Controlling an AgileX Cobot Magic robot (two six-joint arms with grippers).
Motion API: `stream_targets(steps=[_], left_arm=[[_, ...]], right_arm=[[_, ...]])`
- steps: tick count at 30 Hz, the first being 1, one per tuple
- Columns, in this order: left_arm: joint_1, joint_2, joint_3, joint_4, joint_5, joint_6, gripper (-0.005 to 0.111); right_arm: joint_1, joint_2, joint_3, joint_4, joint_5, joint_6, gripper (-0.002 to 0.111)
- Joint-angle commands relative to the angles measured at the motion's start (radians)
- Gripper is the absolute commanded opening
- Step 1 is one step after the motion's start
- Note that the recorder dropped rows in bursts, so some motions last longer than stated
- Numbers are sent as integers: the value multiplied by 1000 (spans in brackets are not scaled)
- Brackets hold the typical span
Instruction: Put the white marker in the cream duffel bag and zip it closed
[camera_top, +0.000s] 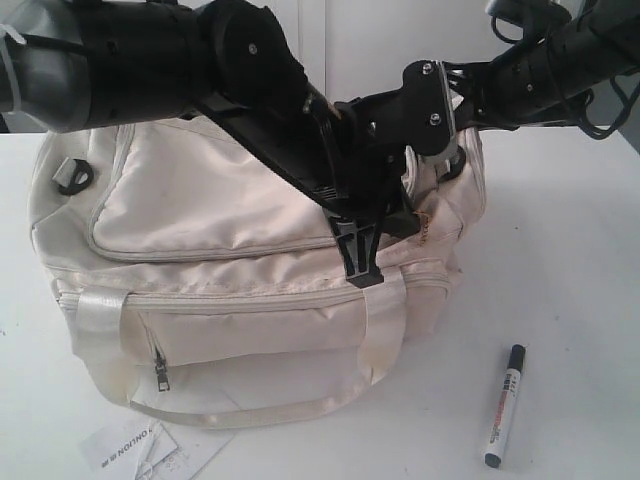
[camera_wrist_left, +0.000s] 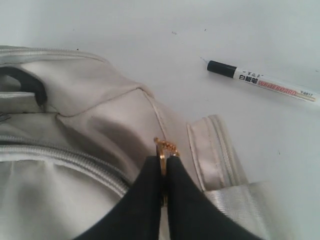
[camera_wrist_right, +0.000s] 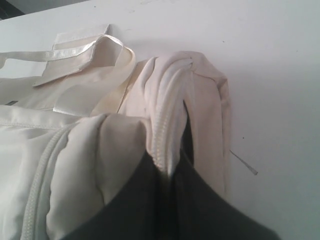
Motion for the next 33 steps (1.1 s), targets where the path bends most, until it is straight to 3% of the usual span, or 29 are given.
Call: stream_targets(steps=[1,4,7,10,12,25,33], left_arm=[[-6,-17,-2,-4,64,-42,0],[-4,-17,-2,2,93,-66,0],[9,-17,-2,3,114,-96,0],[10,-20,-2,25,110,-121,0],[10,-20,-2,25,110,-121,0],[10,-20,-2,27,123,-121,0],[10,-20,-2,25,123,-121,0]], right_arm=[[-1,0,-2,-7,-41,2,0],[-1,-4,-11,-9,-3,2,4],[-1,-4,-54,-9,60,-3,23],[-3,-9,-97,-18,132,17,50],[-3,-16,-111,-20,169,20,54],[24,-162,-132,-11,404,21,52],[116,-130,-129,-62,379,22,49]])
